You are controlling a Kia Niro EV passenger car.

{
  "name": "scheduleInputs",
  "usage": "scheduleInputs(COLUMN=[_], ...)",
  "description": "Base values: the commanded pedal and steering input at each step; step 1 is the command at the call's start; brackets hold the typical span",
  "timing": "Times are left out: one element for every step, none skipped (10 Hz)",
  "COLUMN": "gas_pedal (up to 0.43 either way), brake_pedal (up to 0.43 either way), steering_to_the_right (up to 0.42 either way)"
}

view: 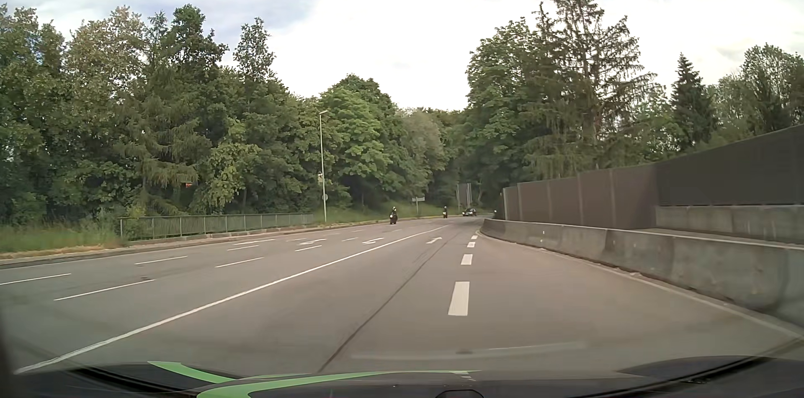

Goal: Follow the waypoints while adhering to traffic rules and regulations

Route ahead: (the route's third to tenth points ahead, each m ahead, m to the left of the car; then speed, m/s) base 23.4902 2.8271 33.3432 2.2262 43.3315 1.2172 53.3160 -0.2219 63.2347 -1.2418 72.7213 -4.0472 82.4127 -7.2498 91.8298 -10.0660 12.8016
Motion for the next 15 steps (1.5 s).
scheduleInputs(gas_pedal=[0.197,0.197,0.197,0.197,0.197,0.189,0.169,0.169,0.169,0.169,0.169,0.169,0.169,0.169,0.169], brake_pedal=[0.000,0.000,0.000,0.000,0.000,0.000,0.000,0.000,0.000,0.000,0.000,0.000,0.000,0.000,0.000], steering_to_the_right=[-0.002,-0.002,-0.002,-0.001,0.001,0.001,0.004,0.011,0.019,0.023,0.025,0.026,0.028,0.030,0.030])
